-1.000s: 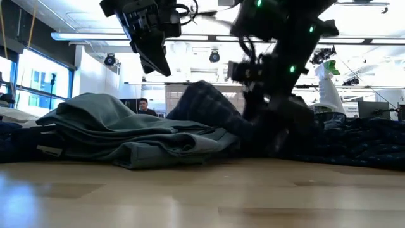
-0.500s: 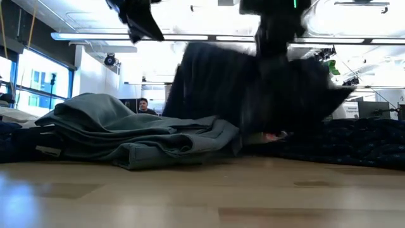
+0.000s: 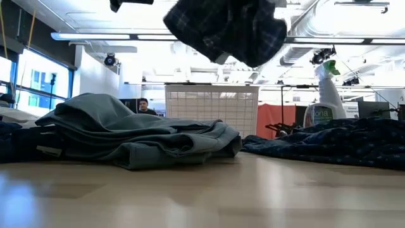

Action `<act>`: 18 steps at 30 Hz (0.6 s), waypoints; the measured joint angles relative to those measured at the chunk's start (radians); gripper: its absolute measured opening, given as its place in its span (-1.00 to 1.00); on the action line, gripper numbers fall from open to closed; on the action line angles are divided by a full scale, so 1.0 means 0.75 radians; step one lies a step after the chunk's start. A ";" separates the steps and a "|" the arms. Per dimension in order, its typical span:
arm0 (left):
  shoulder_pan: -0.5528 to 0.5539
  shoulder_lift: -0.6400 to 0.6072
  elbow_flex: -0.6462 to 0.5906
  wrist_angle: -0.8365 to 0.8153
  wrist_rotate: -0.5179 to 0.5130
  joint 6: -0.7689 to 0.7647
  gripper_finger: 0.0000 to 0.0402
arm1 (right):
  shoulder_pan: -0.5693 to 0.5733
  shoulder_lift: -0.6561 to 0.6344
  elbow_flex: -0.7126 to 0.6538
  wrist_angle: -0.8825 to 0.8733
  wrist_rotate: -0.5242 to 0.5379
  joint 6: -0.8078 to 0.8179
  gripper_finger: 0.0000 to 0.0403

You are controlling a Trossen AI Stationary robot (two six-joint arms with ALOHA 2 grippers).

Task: Fold Laundry from Bin
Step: Put the folded checkered blue polo into the white bin

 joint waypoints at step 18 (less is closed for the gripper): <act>0.126 0.076 0.000 0.040 -0.145 -0.063 -1.00 | -0.651 0.937 0.532 0.529 -0.453 -0.523 -0.97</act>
